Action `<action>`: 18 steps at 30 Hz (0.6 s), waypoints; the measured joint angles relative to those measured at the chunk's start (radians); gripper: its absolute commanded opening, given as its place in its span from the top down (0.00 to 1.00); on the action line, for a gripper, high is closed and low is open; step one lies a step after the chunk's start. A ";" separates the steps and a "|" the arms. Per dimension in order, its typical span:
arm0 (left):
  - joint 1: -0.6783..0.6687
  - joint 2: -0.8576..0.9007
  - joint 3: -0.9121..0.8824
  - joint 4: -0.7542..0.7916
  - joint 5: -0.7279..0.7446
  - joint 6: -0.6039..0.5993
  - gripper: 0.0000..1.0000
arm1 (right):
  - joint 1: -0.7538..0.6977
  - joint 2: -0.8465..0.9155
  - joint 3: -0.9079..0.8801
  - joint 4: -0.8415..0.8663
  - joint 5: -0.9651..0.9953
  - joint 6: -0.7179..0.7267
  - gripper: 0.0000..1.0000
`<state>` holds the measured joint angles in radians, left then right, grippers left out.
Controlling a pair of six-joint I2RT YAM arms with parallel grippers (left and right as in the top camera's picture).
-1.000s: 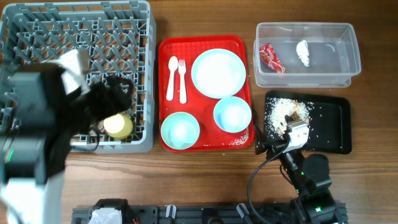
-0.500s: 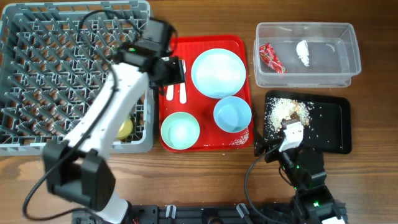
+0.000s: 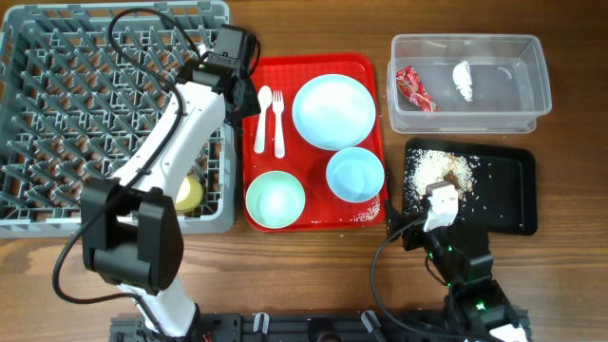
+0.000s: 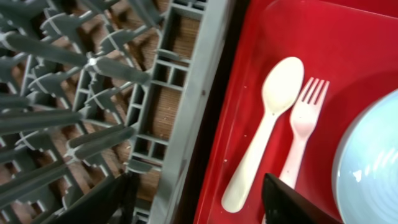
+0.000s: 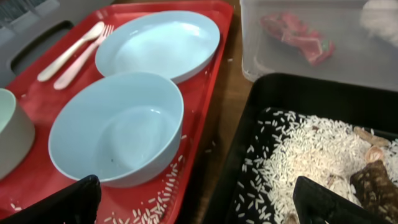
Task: Sort waste into correct bins and load items into the dishwasher rack
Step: 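Grasp the white spoon with the left gripper and drop it in the rack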
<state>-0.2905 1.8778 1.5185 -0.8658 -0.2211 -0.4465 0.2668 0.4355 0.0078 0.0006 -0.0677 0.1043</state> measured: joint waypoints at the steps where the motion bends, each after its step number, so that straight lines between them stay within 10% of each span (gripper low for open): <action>1: -0.002 0.000 0.000 0.001 0.010 0.005 0.35 | 0.000 -0.017 0.000 0.000 0.000 0.000 0.00; 18: -0.052 0.143 0.001 0.070 0.115 0.136 0.36 | 0.000 -0.418 0.000 0.004 -0.001 0.000 0.00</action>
<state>-0.3424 2.0212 1.5192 -0.7956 -0.1062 -0.3103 0.2665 0.0174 0.0078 0.0048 -0.0685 0.1043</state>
